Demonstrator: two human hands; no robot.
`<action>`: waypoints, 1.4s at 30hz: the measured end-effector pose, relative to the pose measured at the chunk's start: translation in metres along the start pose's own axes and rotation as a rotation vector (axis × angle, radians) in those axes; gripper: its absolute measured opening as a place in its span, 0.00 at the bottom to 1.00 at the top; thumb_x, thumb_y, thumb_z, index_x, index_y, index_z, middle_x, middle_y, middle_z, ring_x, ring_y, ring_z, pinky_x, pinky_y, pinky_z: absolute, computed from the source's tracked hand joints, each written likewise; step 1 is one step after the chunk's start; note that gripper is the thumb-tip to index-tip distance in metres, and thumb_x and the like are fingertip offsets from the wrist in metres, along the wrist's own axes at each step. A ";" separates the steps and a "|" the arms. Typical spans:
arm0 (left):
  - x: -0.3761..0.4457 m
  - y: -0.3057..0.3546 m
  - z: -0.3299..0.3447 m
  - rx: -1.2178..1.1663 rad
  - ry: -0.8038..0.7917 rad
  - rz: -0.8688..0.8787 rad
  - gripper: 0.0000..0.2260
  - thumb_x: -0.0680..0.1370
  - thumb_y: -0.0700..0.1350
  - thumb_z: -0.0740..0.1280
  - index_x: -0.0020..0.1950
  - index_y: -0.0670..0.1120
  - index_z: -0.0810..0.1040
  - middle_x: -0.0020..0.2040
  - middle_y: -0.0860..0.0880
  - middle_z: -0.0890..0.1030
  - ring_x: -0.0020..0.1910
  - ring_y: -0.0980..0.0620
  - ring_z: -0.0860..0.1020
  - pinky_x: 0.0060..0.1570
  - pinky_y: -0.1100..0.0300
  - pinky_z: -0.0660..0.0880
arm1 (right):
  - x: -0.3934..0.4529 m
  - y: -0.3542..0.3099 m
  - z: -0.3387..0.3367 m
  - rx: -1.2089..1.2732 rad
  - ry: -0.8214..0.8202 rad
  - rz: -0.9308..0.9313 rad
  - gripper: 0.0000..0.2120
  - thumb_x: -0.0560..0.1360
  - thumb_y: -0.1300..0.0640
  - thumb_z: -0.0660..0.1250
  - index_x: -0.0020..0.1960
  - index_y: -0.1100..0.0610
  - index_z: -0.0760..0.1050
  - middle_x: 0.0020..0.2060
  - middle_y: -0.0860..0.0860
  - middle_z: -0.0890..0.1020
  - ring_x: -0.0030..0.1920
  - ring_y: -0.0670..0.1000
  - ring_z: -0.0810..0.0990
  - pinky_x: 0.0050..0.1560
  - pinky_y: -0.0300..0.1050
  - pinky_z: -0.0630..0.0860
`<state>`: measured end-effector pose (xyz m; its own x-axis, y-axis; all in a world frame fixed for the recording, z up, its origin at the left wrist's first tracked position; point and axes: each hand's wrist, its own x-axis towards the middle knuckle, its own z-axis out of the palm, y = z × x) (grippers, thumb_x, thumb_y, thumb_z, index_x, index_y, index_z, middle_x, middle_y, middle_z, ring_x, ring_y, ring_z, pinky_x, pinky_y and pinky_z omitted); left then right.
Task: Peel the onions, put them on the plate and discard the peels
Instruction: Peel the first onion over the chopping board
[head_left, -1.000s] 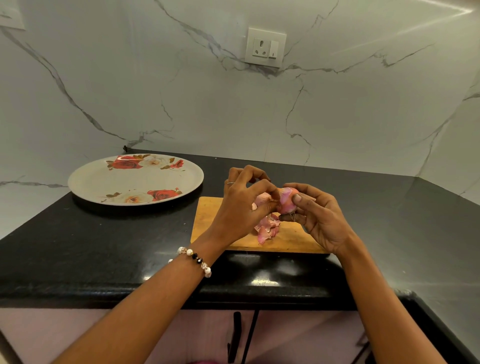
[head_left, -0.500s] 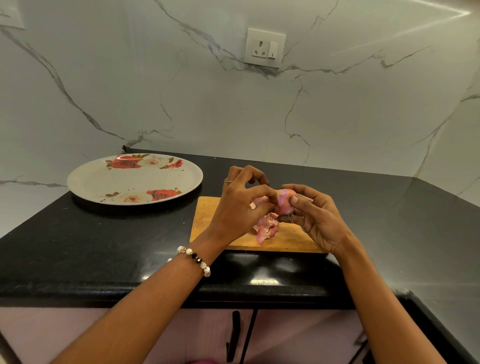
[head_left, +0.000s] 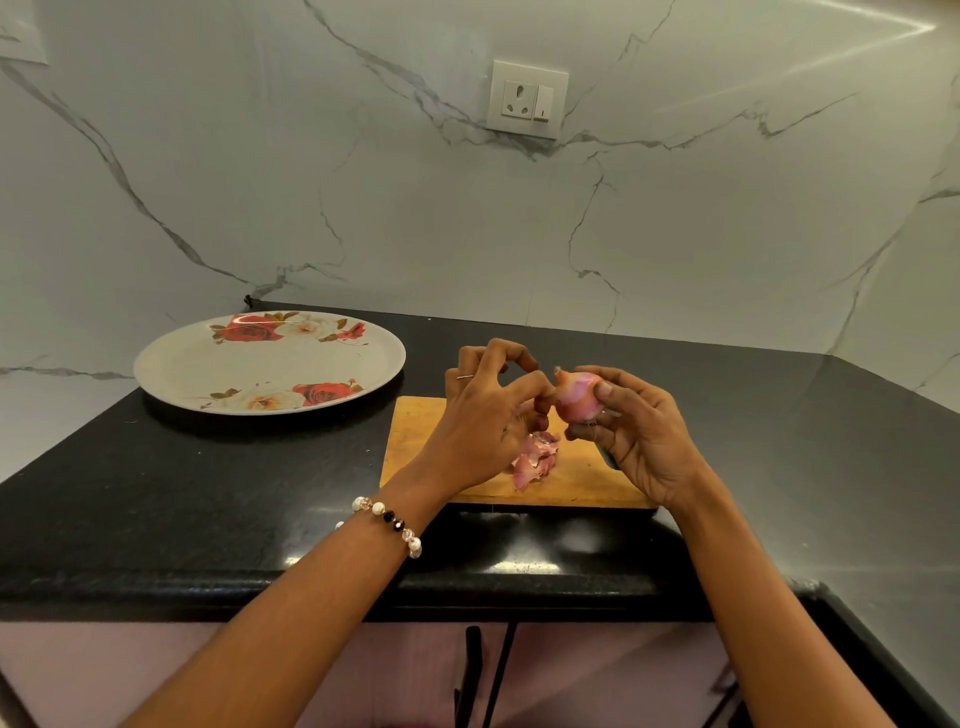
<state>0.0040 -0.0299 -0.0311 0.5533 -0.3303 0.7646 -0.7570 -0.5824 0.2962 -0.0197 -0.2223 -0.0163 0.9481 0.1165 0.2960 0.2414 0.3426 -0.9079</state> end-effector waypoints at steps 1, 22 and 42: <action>0.000 0.000 0.000 0.012 0.003 -0.016 0.08 0.71 0.42 0.63 0.47 0.52 0.78 0.60 0.47 0.71 0.60 0.51 0.63 0.50 0.53 0.60 | 0.000 -0.001 -0.001 0.025 0.019 -0.018 0.15 0.74 0.60 0.71 0.58 0.67 0.76 0.50 0.63 0.82 0.39 0.57 0.85 0.37 0.43 0.83; 0.005 -0.005 0.000 -0.032 0.236 -0.122 0.05 0.73 0.50 0.70 0.43 0.50 0.79 0.40 0.58 0.79 0.45 0.56 0.73 0.45 0.53 0.65 | 0.003 0.004 -0.007 -0.071 -0.108 -0.025 0.29 0.65 0.57 0.81 0.63 0.63 0.77 0.60 0.64 0.80 0.56 0.62 0.82 0.47 0.49 0.83; 0.000 -0.007 0.001 -0.018 0.164 0.040 0.13 0.75 0.54 0.64 0.48 0.49 0.85 0.42 0.54 0.84 0.45 0.55 0.78 0.50 0.49 0.65 | -0.003 0.004 -0.002 -0.210 -0.176 -0.005 0.18 0.67 0.64 0.76 0.57 0.56 0.83 0.55 0.59 0.83 0.56 0.61 0.83 0.48 0.45 0.82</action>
<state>0.0099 -0.0264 -0.0334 0.4598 -0.2267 0.8586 -0.7841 -0.5576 0.2727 -0.0211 -0.2235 -0.0218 0.9006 0.2817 0.3310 0.3009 0.1454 -0.9425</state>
